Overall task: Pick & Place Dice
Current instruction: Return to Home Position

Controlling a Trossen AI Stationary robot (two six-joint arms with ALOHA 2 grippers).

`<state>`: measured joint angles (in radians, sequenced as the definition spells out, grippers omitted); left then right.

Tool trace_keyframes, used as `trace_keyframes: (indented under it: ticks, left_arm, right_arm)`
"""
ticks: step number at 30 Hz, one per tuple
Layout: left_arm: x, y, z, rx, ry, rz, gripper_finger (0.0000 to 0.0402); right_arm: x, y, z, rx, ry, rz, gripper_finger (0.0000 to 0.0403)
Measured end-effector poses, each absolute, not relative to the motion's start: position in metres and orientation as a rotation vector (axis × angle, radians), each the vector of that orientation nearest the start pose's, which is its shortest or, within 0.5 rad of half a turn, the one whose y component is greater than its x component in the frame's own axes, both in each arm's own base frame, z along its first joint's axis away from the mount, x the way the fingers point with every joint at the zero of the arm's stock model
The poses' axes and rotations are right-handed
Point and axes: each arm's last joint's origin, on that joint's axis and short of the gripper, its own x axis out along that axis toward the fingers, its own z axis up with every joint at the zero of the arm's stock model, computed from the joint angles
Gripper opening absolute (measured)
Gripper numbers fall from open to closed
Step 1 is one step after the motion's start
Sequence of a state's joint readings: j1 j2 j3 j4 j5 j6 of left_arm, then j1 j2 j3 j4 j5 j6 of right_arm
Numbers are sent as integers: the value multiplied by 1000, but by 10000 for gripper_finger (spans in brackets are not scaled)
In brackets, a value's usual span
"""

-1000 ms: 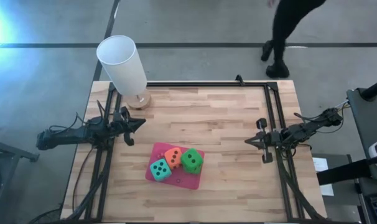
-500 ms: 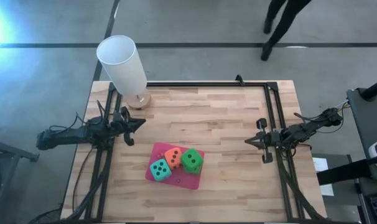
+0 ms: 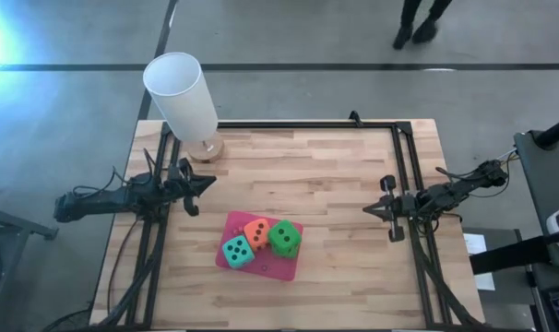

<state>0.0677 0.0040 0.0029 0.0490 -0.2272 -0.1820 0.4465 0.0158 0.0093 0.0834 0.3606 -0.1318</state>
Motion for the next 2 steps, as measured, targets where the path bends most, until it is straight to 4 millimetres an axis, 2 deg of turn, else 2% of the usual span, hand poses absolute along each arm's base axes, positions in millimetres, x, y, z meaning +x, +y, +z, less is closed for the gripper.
trace_keyframes:
  ticks: [2]
  left_arm:
    - [96,13,169,-184,-74,290,6]
  right_arm:
    - [91,32,173,-104,-76,81,8]
